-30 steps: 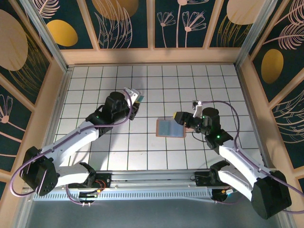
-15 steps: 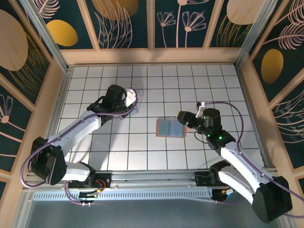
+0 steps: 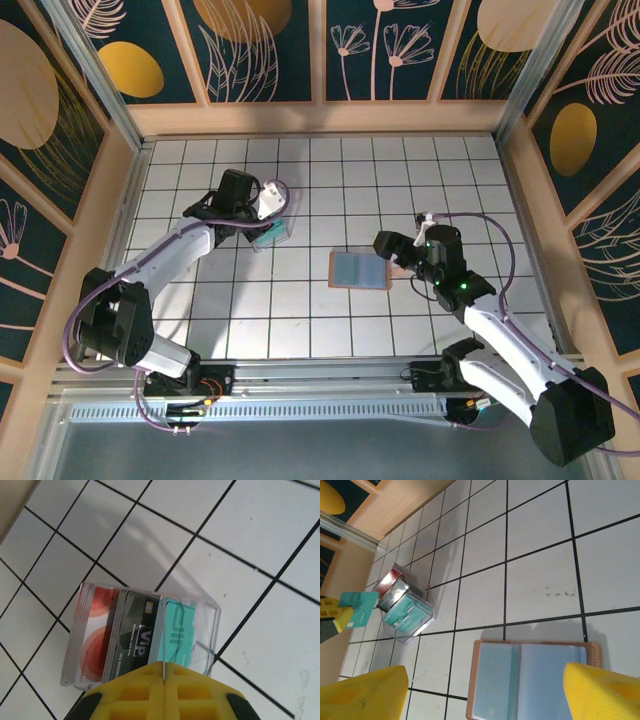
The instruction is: Take the credit cards out of the card holder
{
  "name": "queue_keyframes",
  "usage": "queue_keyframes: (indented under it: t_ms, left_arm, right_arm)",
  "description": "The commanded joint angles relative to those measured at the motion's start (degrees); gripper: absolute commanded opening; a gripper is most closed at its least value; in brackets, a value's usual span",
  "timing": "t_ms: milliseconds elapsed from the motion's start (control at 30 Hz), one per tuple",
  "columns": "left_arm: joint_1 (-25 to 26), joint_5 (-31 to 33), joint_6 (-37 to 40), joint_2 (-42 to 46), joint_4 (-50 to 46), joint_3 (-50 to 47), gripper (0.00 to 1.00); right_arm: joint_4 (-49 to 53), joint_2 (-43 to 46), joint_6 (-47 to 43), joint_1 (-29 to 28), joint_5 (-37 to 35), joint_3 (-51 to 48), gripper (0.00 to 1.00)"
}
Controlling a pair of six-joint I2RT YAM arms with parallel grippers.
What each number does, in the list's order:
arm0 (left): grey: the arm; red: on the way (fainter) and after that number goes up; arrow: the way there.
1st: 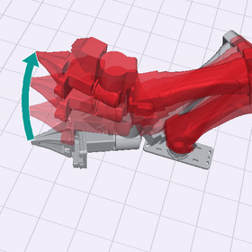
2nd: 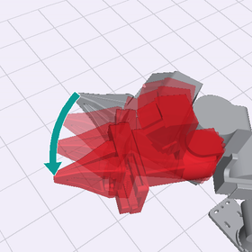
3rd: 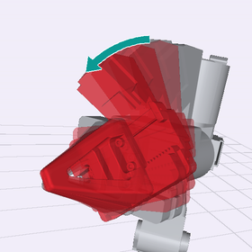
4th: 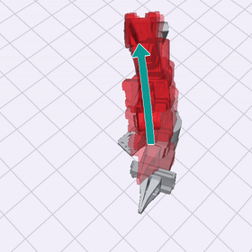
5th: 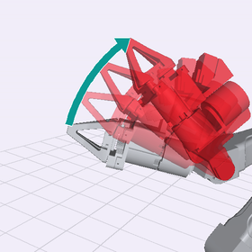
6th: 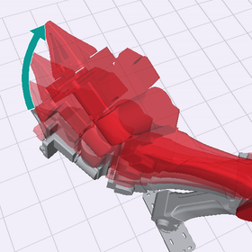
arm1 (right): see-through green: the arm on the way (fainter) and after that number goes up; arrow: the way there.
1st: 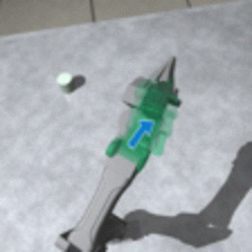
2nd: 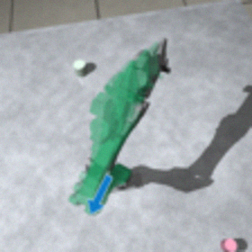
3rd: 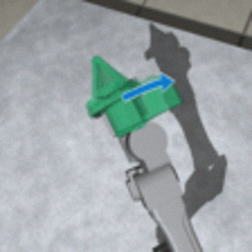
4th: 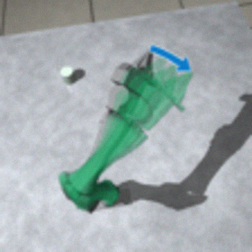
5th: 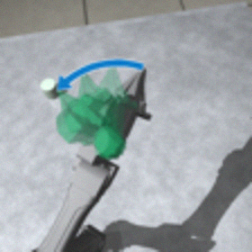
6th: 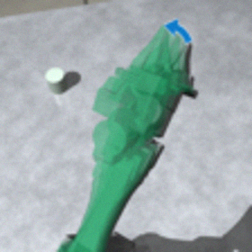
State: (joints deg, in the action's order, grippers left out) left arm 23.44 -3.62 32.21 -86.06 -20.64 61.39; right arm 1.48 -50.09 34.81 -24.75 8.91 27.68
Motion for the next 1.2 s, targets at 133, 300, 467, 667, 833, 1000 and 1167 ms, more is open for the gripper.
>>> queue_keyframes:
  t_ms: [133, 300, 467, 667, 833, 1000, 1167]
  left_arm:
    - [-1.46, -3.94, 6.9, -3.66, -4.22, 2.73, 0.0]
    - [-1.97, -4.64, 9.43, -6.36, -5.9, 4.21, 0.0]
    - [-2.26, -5.69, 10.78, -8.27, -7.33, 5.24, 0.0]
    - [-3.09, -7.04, 11.69, -10.12, -6.2, 5.41, 0.0]
    - [-3.42, -7.55, 12.14, -11.76, -7.02, 6.23, 0.0]
    - [-3.44, -7.38, 12.22, -14.55, -8.21, 7.17, 0.0]
    - [-3.53, -6.36, 11.14, -15.9, -9.14, 8.52, 0.0]
  right_arm:
    - [1.06, -0.62, 0.33, -0.26, -2.49, 1.67, 0.84]
    - [1.23, -1.15, 0.7, -0.25, -2.66, 1.71, 0.85]
    - [1.07, -1.25, 1.35, -0.21, -2.84, 1.59, 0.85]
    - [1.16, -1.58, 1.4, -0.21, -2.75, 1.85, 0.86]
    - [0.83, -1.69, 1.36, -0.25, -2.84, 1.69, 0.86]
    - [0.38, -2.39, 1.32, -0.26, -2.67, 1.61, 0.86]
    - [-0.23, -2.91, 1.21, -0.27, -2.14, 1.51, 0.86]
